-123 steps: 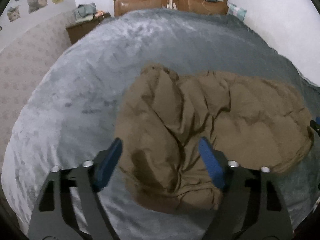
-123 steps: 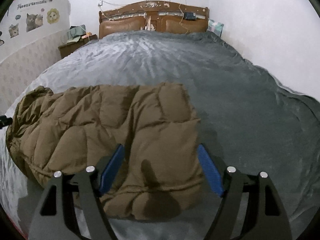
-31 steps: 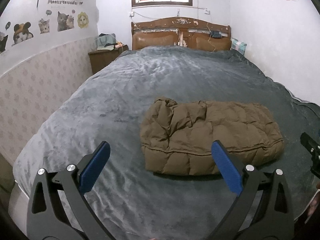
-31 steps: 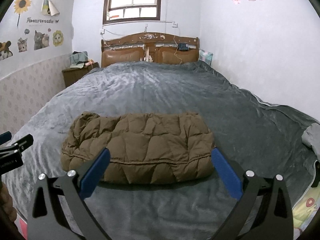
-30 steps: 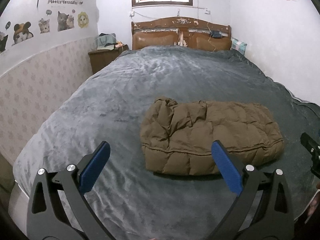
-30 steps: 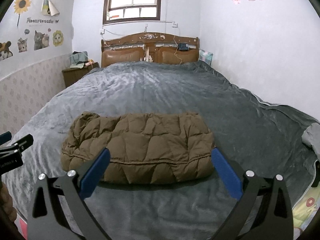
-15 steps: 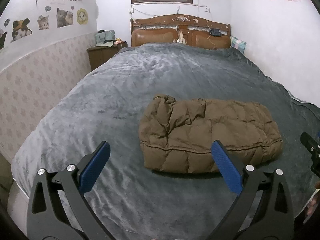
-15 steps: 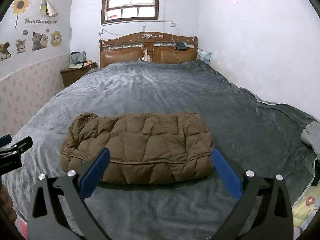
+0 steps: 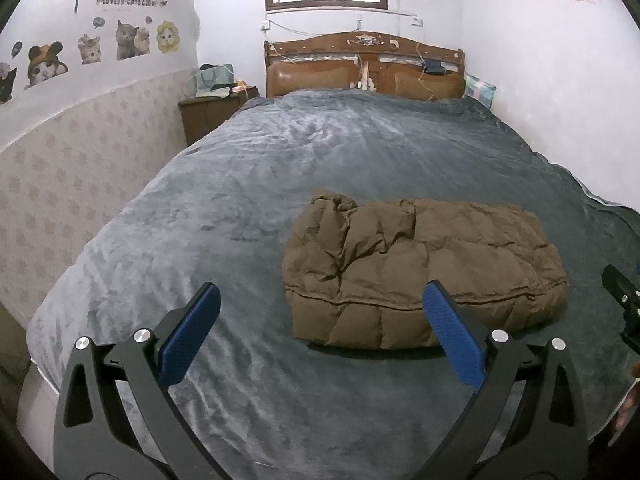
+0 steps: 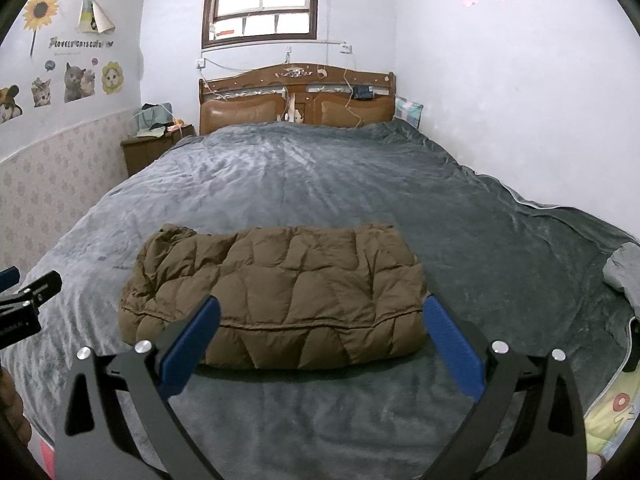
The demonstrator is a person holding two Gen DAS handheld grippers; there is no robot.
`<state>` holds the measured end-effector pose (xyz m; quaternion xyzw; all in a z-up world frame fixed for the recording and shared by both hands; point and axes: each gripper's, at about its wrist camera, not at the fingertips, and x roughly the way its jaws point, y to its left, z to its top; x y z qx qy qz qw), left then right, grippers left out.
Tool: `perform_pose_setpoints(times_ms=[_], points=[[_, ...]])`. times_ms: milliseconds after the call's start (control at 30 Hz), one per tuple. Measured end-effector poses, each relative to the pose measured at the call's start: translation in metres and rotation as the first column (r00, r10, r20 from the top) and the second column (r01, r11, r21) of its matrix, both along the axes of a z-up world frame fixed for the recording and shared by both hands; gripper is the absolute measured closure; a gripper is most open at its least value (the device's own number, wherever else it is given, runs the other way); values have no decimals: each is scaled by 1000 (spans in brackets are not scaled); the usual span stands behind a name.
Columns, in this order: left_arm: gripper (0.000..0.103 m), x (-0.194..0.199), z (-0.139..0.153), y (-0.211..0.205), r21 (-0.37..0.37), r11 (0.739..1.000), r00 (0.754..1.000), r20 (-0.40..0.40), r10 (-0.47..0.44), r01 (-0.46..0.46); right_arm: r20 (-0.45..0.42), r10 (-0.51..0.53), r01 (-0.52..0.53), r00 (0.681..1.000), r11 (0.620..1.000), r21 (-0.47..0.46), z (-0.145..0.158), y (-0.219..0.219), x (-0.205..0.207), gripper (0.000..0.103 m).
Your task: Fold large clothes
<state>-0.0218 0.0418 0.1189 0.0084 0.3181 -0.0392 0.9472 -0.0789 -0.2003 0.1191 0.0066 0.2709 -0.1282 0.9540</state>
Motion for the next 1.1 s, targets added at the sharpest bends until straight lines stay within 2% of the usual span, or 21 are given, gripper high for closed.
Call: perform_pose_setpoints(times_ms=[100,1100], points=[[3,0,1,2,-19,1000,1000,-7,4,-4,-4,3,-3,1000,1000,1,-1,-1,1,2],[3,-4,2,-3,26,1000,1000,6,5,-5,-16,5,-5,1000,1000,-3,0,-1,3,2]])
